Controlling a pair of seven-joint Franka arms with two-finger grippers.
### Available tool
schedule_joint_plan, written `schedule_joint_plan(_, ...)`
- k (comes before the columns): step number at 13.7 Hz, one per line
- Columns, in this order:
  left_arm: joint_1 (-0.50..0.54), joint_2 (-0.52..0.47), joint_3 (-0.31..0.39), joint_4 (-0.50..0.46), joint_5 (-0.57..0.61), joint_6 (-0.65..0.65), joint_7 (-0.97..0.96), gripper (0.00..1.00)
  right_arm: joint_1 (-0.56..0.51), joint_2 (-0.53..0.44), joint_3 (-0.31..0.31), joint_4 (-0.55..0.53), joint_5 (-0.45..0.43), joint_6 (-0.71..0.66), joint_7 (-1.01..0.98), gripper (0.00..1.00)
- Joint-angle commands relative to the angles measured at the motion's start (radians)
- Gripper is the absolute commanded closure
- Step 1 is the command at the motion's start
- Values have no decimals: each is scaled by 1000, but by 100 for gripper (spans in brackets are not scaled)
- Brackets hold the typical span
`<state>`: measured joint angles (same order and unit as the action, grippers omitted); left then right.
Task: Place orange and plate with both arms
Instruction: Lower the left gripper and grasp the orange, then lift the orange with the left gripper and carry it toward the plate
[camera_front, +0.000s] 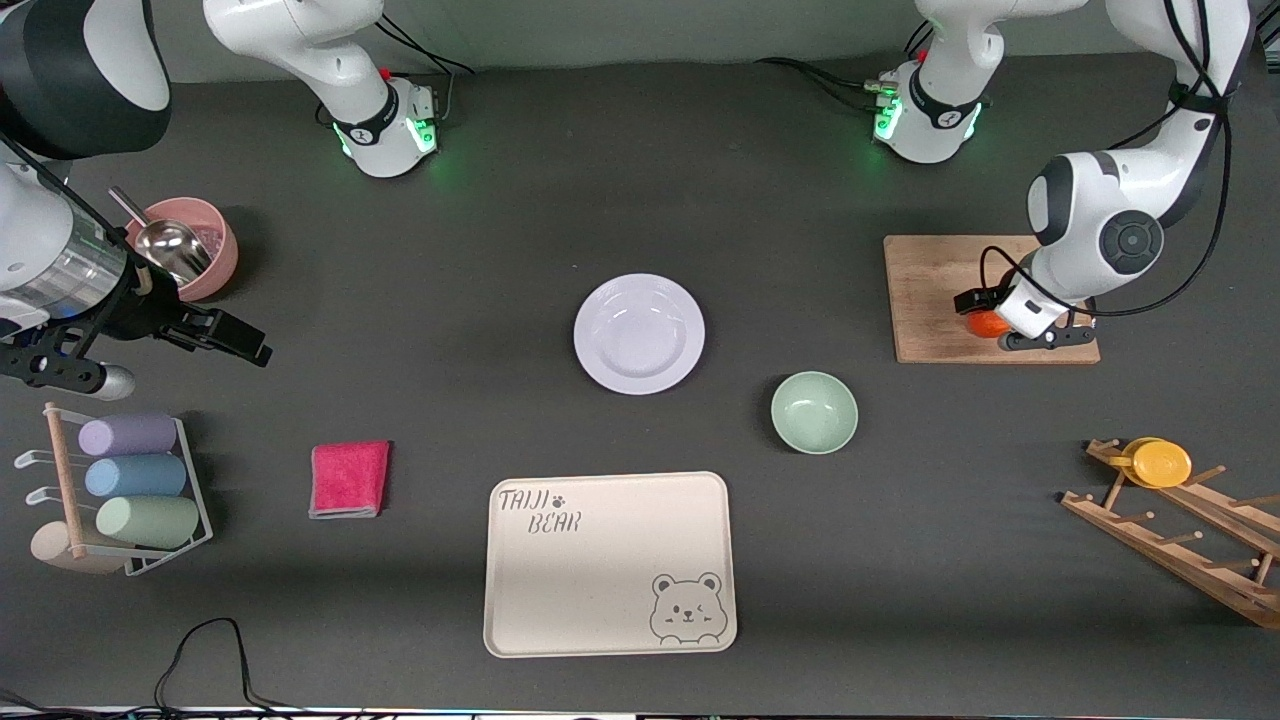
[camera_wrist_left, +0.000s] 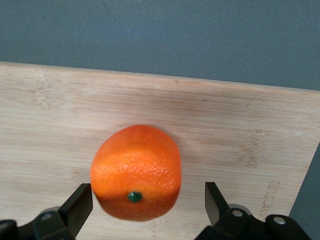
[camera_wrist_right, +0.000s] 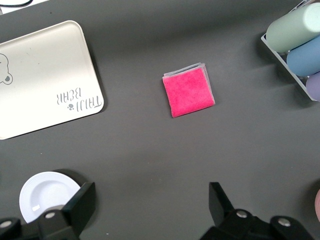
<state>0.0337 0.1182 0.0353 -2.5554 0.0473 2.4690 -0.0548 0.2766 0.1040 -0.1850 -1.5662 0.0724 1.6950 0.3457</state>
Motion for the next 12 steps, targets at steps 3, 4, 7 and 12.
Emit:
schedule_joint_plan(3, 3, 15, -6, 0, -12, 30, 1, 2, 3, -7, -4, 5, 3, 0, 26, 0)
schedule_joint_plan(4, 3, 15, -6, 3, -11, 31, 7, 4, 3, -7, -4, 6, 3, 0, 26, 0)
schedule_joint_plan(7, 5, 12, -6, 11, -6, 31, 13, 92, 4, -7, -4, 6, 3, 0, 26, 0)
schedule_joint_plan(12, 5, 6, -6, 30, -6, 18, 16, 100, 4, -7, -4, 3, 3, 0, 26, 0)
